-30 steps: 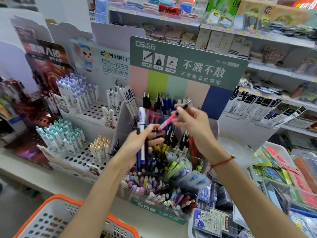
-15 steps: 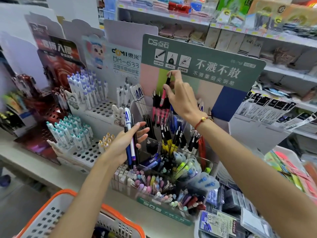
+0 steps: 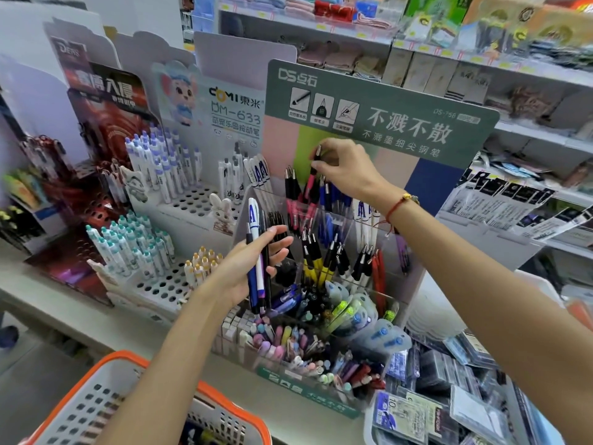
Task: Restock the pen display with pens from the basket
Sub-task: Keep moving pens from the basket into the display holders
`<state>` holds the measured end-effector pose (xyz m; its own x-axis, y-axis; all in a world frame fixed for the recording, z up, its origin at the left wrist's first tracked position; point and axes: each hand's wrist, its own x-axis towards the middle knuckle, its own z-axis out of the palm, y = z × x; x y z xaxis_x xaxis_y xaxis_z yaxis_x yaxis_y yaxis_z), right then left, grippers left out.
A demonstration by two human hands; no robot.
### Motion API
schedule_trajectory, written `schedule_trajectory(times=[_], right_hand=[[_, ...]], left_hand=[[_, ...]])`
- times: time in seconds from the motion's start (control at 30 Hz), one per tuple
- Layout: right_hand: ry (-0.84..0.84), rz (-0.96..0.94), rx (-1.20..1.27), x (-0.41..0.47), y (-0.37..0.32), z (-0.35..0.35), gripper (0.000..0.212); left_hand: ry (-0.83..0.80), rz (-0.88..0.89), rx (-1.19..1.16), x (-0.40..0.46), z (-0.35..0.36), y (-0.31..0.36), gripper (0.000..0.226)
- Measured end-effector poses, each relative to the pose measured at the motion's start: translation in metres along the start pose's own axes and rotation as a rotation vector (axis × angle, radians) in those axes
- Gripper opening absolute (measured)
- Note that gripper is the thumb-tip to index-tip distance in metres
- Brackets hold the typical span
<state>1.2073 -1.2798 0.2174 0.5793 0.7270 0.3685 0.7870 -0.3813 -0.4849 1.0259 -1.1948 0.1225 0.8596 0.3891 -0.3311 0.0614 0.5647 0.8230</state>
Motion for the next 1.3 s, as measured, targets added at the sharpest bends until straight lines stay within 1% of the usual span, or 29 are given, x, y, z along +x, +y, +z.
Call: schedule_trajectory(times=[0.07,0.2,0.27,0.3,0.47,0.6,0.7,0.73,0.8,0.83,0.87,0.9,0.93,1.03,1.07,1.1,1.17,1.3], right_hand=[[-0.070,0.038,-0.028,0.000,-0.001,-0.002,0.020],[-0.176,0.049,-0.109,0.001,-0.001,-0.003,0.031],[-0.250,0.053,-0.181,0.001,-0.003,-0.001,0.030],[-0.259,0.048,-0.204,0.000,-0.003,0.000,0.027],[-0.135,-0.006,-0.319,-0.006,-0.009,0.015,0.015],[-0.031,-0.100,-0.446,-0.005,-0.017,0.020,0.015],[0.001,-0.136,-0.508,-0.008,-0.021,0.023,0.022],[0.052,-0.156,-0.489,-0.011,-0.021,0.023,0.024],[0.234,-0.200,-0.346,-0.024,-0.025,0.025,0.020],[0.291,-0.196,-0.240,-0.031,-0.028,0.026,0.015],[0.290,-0.167,-0.124,-0.039,-0.030,0.028,0.013],[0.236,-0.109,-0.010,-0.046,-0.034,0.029,0.014],[0.141,-0.029,0.092,-0.052,-0.037,0.031,0.017],[-0.209,0.275,0.290,-0.065,-0.045,0.038,0.033],[-0.294,0.373,0.359,-0.067,-0.047,0.041,0.037],[-0.344,0.445,0.429,-0.070,-0.047,0.043,0.038],[-0.360,0.500,0.524,-0.072,-0.044,0.047,0.031],[-0.317,0.506,0.666,-0.076,-0.032,0.048,0.026]], left_hand=[[-0.005,-0.004,-0.003,0.000,-0.002,0.000,0.020],[0.010,-0.006,-0.042,-0.001,-0.011,0.001,0.021],[0.014,-0.005,-0.046,-0.001,-0.017,0.002,0.021],[0.011,-0.004,-0.049,-0.001,-0.019,0.002,0.021],[0.017,0.055,-0.093,0.000,-0.025,0.011,0.024],[0.066,0.086,-0.107,0.000,-0.026,0.020,0.027],[0.078,0.089,-0.191,0.001,-0.029,0.021,0.018],[0.076,0.091,-0.216,0.001,-0.030,0.021,0.016],[0.071,0.092,-0.210,0.000,-0.032,0.020,0.015],[0.072,0.090,-0.179,0.000,-0.031,0.020,0.016],[0.067,0.086,-0.140,-0.001,-0.031,0.019,0.016],[0.050,0.083,-0.100,-0.002,-0.029,0.018,0.016],[0.020,0.081,-0.063,-0.003,-0.027,0.016,0.016],[-0.079,0.088,0.053,-0.007,-0.017,0.009,0.013],[-0.098,0.089,0.076,-0.008,-0.013,0.006,0.012],[-0.112,0.087,0.090,-0.009,-0.009,0.004,0.012],[-0.120,0.086,0.105,-0.012,-0.003,0.001,0.015],[-0.069,0.083,0.167,-0.016,0.000,-0.001,0.018]])
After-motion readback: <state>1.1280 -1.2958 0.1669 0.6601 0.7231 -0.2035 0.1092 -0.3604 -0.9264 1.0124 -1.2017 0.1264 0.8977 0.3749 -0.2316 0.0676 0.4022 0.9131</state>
